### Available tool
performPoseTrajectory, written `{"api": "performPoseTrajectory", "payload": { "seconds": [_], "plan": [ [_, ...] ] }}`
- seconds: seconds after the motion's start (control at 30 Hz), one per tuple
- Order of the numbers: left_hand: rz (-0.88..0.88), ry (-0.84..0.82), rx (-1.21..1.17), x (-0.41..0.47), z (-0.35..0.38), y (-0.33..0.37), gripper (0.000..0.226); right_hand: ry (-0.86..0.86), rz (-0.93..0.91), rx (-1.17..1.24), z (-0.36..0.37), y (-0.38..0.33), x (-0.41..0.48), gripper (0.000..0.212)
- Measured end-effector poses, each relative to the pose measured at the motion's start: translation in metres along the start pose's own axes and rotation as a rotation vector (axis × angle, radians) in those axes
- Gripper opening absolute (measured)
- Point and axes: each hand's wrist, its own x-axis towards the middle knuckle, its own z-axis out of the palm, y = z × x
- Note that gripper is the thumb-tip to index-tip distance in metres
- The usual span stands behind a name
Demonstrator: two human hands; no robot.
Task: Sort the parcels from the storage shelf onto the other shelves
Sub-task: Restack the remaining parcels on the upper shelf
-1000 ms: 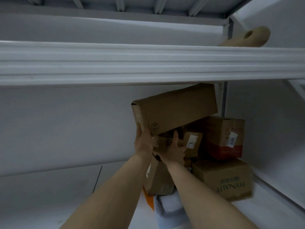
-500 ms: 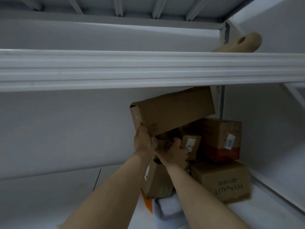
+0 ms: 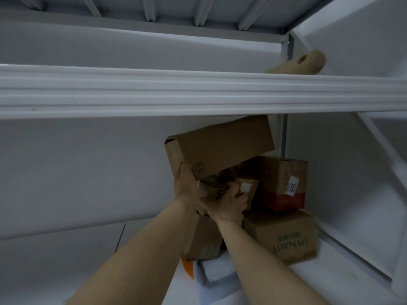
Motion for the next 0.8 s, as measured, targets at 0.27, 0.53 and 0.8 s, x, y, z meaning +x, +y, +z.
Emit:
{"api": "performPoseTrajectory", "payload": {
  "seconds": [0.27, 0.53, 0.8],
  "plan": [
    [-0.012, 0.02, -0.042, -0.011, 0.009, 0.004, 0.033, -0.053, -0.026, 0.186, -0.039, 0.036, -0.01, 0.082],
    [-0.084, 0.053, -0.108, -0.005, 0.027, -0.008, 0.058, -0.1, 0.134, 0.587, -0.088, 0.069, -0.024, 0.066],
    [-0.087, 0.076, -0.078, -0.034, 0.035, 0.0, 0.045, -0.076, 0.163, 0.637, -0.126, 0.085, -0.04, 0.06]
  ]
}}
